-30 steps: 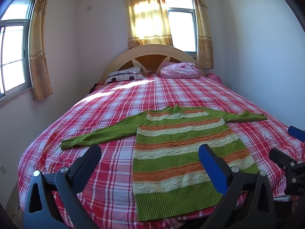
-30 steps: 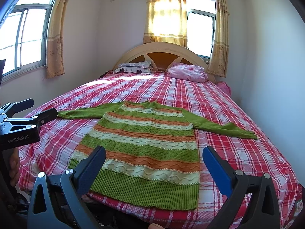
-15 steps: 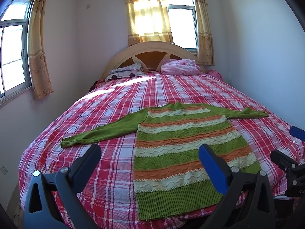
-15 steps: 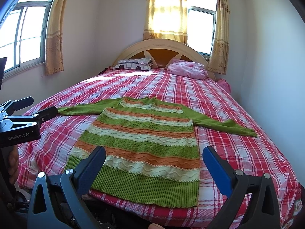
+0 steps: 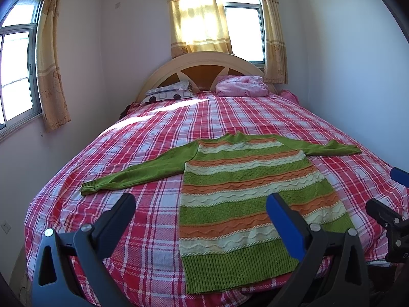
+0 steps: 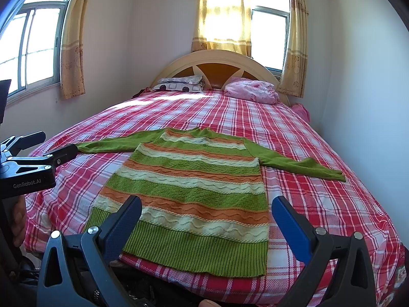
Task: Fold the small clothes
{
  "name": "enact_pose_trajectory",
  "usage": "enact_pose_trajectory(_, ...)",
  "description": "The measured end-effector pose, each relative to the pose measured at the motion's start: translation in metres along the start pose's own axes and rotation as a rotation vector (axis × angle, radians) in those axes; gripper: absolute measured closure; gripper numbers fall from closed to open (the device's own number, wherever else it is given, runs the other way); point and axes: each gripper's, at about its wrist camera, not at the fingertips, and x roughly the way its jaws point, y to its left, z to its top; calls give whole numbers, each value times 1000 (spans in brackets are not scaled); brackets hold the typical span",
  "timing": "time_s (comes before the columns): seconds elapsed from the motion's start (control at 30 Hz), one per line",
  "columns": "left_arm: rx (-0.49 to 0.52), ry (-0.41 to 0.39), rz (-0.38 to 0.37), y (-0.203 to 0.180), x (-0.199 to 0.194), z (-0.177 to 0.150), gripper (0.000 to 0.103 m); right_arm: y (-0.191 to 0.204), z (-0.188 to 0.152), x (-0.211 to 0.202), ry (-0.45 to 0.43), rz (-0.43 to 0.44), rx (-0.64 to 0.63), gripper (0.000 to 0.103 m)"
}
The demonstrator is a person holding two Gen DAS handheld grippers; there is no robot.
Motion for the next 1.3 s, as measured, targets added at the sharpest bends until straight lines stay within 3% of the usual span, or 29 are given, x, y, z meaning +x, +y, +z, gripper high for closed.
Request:
enact_pose_trajectory(0.43, 4, 20, -2, 0, 10, -5, 0, 0, -3, 11, 23, 15, -10, 1)
enact_pose_trajectory(0.57, 15, 19, 5, 0, 21, -3, 0, -12, -1, 31, 47, 23, 10, 1)
enact_pose_trajectory(1.03, 69, 115, 67, -5, 120, 18, 0, -89, 13, 127, 140, -93, 97, 1)
enact_pose_trajectory(1.3, 89, 191, 63, -23, 179, 22, 0, -151, 8, 176, 203, -111, 222, 1)
